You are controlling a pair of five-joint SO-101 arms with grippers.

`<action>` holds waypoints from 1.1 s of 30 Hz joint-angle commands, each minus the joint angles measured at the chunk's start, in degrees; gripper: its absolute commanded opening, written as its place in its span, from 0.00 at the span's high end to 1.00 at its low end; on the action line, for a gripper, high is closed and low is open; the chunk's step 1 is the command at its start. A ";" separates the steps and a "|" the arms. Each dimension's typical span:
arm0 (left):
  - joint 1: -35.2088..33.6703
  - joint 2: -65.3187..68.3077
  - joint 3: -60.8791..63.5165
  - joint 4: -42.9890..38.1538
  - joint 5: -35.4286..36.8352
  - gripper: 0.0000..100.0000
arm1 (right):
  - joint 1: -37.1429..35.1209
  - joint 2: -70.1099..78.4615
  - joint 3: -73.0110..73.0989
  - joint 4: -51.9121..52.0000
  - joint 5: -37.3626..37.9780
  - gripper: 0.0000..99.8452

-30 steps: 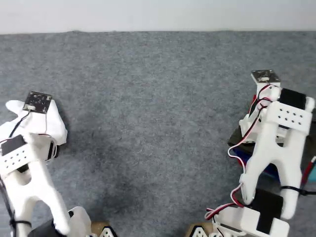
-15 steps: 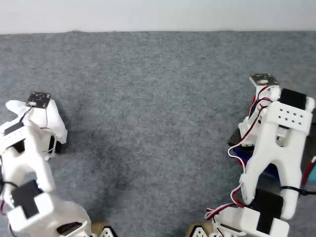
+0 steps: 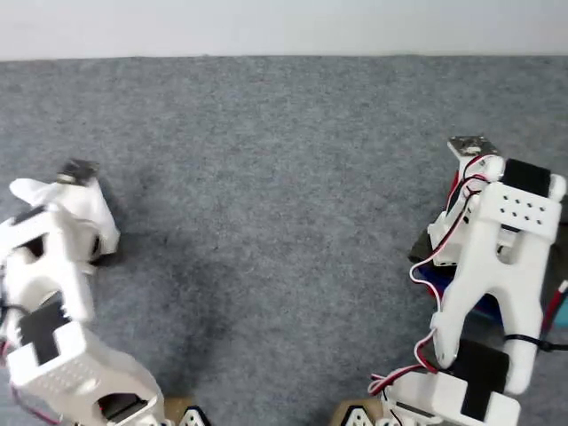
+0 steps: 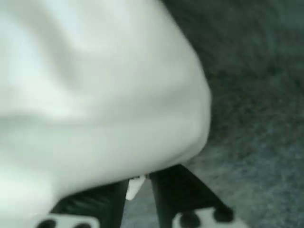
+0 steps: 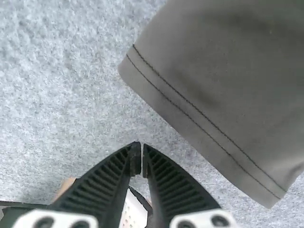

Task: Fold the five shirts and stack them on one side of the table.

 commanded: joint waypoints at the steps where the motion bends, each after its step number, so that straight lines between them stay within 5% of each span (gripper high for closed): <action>1: 1.58 -10.02 -7.87 2.81 3.69 0.99 | -0.22 -3.65 -2.90 2.24 -0.62 0.99; 8: 16.00 -25.67 -13.67 12.66 6.77 0.99 | -0.04 -3.65 -2.90 3.21 -0.62 0.99; 20: 46.33 -41.58 -14.02 13.54 6.86 0.99 | -0.04 -3.74 -2.90 3.30 -0.62 0.99; 26: 53.36 -43.60 -16.48 13.19 6.86 0.99 | -0.04 -3.74 -2.90 3.38 -0.62 0.99; 33: 53.71 -43.69 -34.68 13.36 6.86 0.99 | -0.22 -3.74 -2.90 3.38 -0.62 0.99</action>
